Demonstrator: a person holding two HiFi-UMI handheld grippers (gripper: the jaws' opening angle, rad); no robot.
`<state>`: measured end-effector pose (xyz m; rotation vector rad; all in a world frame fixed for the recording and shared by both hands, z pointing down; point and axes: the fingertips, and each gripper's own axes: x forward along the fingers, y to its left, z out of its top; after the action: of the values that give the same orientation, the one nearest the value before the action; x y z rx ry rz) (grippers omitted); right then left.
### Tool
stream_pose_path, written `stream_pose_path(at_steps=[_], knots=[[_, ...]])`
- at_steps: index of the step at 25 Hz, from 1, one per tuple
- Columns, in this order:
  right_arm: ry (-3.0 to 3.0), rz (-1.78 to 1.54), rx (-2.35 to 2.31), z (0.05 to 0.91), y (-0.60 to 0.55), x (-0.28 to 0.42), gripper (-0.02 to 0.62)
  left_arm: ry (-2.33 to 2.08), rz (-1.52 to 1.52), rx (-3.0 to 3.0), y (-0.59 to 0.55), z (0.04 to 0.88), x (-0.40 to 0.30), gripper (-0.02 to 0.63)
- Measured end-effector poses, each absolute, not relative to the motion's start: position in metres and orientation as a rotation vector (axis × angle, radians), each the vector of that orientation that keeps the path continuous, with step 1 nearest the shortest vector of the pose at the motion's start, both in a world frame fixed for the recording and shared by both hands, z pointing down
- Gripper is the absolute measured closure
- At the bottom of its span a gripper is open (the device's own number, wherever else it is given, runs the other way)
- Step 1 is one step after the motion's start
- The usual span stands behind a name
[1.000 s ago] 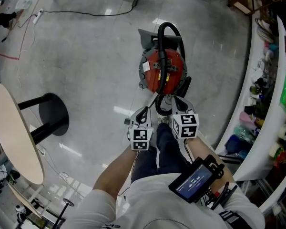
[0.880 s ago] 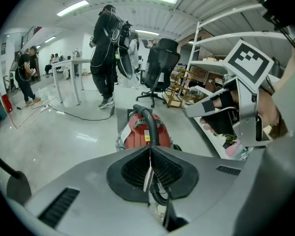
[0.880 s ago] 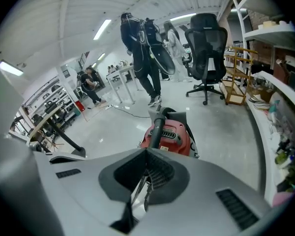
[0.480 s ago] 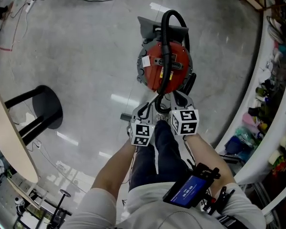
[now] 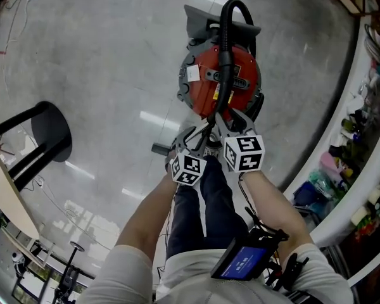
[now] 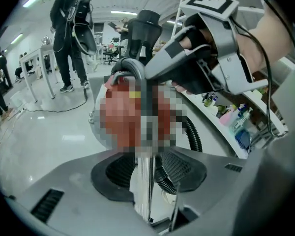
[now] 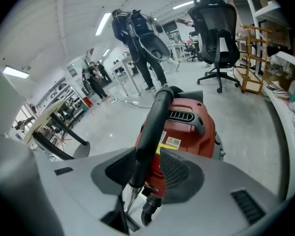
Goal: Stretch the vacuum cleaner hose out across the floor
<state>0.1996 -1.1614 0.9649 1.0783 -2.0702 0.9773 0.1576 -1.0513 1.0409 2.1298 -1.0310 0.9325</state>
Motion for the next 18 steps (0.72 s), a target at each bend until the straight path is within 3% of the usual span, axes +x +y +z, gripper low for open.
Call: stream_pose_path(at_steps=[9,18], knots=[[-2.100,1.024,1.034,0.974,-1.161,0.191,0.414,-0.994,1.002,2.180,-1.058,1.076,0.168,0.451],[-2.089,1.008,1.042,0.986,-1.169,0.182,0.409,-1.014,1.001,2.196,-1.063,1.092,0.176,0.451]])
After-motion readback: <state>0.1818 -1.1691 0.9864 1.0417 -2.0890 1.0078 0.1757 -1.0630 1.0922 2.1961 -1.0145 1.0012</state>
